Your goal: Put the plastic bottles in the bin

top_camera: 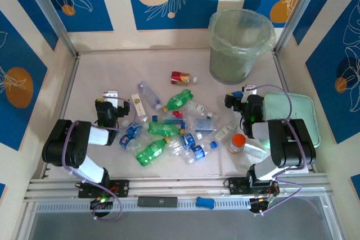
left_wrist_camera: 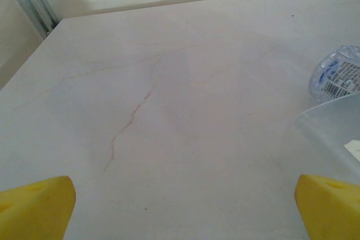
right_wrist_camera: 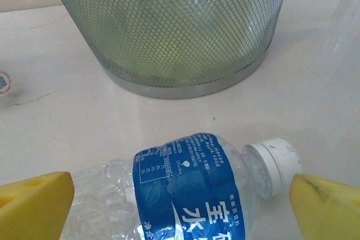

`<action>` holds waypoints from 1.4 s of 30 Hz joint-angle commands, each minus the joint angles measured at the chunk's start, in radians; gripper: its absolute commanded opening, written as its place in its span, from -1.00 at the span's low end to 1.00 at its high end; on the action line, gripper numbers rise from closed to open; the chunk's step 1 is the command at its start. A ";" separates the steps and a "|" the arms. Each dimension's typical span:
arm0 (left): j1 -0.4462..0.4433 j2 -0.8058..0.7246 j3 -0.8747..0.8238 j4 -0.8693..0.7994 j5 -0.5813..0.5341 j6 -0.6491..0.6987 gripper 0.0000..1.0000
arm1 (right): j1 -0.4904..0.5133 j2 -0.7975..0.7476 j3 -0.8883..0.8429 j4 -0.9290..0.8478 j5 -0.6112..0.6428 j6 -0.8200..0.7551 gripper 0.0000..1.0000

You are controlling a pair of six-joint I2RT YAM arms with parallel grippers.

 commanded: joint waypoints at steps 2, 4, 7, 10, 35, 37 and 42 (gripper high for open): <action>0.007 -0.006 0.018 -0.001 0.021 -0.008 0.99 | -0.001 0.001 0.005 0.031 -0.016 -0.012 0.98; 0.007 -0.006 0.018 0.000 0.021 -0.007 0.99 | -0.001 0.001 0.006 0.028 -0.016 -0.011 0.98; 0.007 -0.006 0.018 -0.001 0.021 -0.007 0.99 | -0.001 0.001 0.006 0.029 -0.018 -0.010 0.98; 0.007 -0.006 0.021 -0.005 0.023 -0.006 0.99 | -0.002 0.001 0.006 0.028 -0.018 -0.010 0.98; 0.014 -0.005 0.032 -0.028 0.084 0.002 0.99 | -0.007 0.001 0.008 0.020 -0.030 -0.008 0.98; 0.014 -0.006 0.030 -0.026 0.085 0.002 0.99 | -0.007 0.000 0.006 0.025 -0.029 -0.009 0.98; 0.006 -0.050 0.030 -0.053 0.027 -0.001 0.99 | 0.020 -0.088 0.040 -0.102 0.017 -0.027 0.99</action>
